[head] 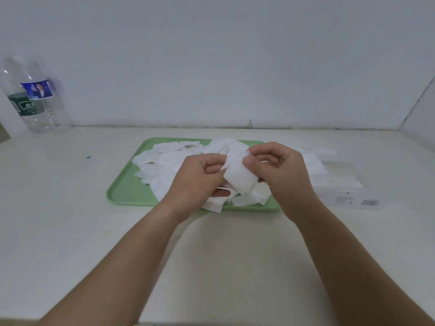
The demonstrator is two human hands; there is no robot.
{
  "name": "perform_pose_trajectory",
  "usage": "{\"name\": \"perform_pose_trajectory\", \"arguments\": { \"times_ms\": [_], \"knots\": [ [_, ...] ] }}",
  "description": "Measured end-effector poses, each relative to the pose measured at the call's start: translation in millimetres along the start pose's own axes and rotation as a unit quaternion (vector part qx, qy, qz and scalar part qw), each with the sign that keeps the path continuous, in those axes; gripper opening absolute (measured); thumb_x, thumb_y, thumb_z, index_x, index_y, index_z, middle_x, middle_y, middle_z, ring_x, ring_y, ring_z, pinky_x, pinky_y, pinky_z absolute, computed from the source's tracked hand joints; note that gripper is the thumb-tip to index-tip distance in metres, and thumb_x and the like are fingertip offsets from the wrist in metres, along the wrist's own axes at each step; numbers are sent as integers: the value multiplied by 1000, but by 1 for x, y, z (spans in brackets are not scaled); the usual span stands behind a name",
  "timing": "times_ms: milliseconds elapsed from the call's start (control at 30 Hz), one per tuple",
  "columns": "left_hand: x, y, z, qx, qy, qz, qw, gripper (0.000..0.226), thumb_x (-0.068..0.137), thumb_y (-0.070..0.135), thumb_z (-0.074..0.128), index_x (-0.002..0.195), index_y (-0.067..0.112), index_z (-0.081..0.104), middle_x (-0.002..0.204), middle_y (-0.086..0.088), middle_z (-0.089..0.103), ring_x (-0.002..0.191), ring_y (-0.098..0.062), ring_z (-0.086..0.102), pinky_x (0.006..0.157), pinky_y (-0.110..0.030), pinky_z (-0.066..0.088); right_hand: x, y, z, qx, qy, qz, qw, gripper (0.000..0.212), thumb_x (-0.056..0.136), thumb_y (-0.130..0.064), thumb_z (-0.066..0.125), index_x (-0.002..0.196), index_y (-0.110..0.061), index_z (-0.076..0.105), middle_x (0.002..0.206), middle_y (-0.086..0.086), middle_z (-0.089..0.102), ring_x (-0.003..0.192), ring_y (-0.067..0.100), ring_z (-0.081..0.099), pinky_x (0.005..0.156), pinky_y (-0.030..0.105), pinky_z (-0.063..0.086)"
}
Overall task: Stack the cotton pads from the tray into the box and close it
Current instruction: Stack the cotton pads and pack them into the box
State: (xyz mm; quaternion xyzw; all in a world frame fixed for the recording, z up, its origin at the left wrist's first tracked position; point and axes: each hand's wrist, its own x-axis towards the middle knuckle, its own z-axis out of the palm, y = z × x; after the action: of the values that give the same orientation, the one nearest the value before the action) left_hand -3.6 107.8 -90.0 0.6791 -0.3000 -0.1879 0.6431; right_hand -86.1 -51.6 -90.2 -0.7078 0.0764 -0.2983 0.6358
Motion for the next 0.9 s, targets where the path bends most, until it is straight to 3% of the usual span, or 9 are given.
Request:
{"name": "perform_pose_trajectory", "arguments": {
  "times_ms": [100, 233, 367, 467, 567, 667, 800, 900],
  "knots": [
    [-1, 1, 1, 6, -15, 3, 1000, 20, 98, 13, 62, 105, 23, 77, 92, -1, 79, 88, -14, 76, 73, -26, 61, 0, 1, 2, -13, 22, -16, 1000, 11, 82, -5, 78, 89, -11, 71, 80, -4, 72, 70, 9, 65, 59, 19, 49],
    [2, 5, 4, -34, -10, -26, 999, 36, 101, 16, 54, 80, 27, 81, 82, 1, 77, 82, -15, 74, 71, -31, 60, 0, 6, 6, -100, 58, -42, 992, 15, 79, -15, 82, 83, -20, 69, 78, -7, 69, 59, 9, 58, 60, 22, 48],
    [3, 1, 3, -13, 41, -6, 999, 24, 95, 27, 68, 97, 3, 73, 89, -14, 74, 85, -21, 74, 72, -36, 62, -3, 9, 13, -166, 106, -57, 979, 17, 84, -32, 76, 80, -22, 63, 69, -11, 60, 53, 4, 48, 57, 16, 42],
    [5, 0, -4, -2, 134, 39, 990, 9, 90, 13, 73, 99, 11, 73, 84, -3, 78, 77, -17, 74, 71, -33, 61, -3, 11, 15, -146, 100, -20, 984, 18, 100, -30, 53, 88, -21, 63, 72, -8, 65, 60, 3, 54, 64, 25, 46],
    [10, 1, -17, -59, 222, 30, 973, 6, 92, 13, 71, 96, 17, 69, 74, 11, 75, 69, -4, 70, 63, -24, 60, -2, 16, 13, -217, 53, 1, 975, 14, 96, -19, 55, 91, -28, 64, 75, -12, 67, 59, 4, 55, 62, 21, 45],
    [14, -1, -27, -89, 267, 24, 959, 14, 93, 18, 70, 106, 13, 71, 85, 7, 74, 75, -4, 70, 65, -21, 58, -6, 19, 16, -313, -49, -20, 948, 6, 88, -28, 68, 91, -32, 66, 81, -18, 66, 65, 5, 57, 64, 20, 44],
    [16, -5, -26, -95, 277, 11, 956, 17, 94, 19, 69, 108, 10, 71, 87, 4, 71, 76, -7, 69, 64, -21, 57, -14, 20, 24, -409, -186, -47, 892, 45, 66, -63, 79, 102, -41, 65, 97, -21, 62, 88, 1, 53, 81, 25, 46],
    [16, -7, -23, -83, 267, 13, 960, 9, 94, 18, 68, 101, 12, 71, 79, 8, 70, 72, -4, 68, 63, -21, 58, -17, 23, 31, -464, -220, -67, 855, 55, 61, -64, 81, 108, -42, 62, 102, -20, 55, 94, 6, 50, 86, 29, 42]
  ]
}}
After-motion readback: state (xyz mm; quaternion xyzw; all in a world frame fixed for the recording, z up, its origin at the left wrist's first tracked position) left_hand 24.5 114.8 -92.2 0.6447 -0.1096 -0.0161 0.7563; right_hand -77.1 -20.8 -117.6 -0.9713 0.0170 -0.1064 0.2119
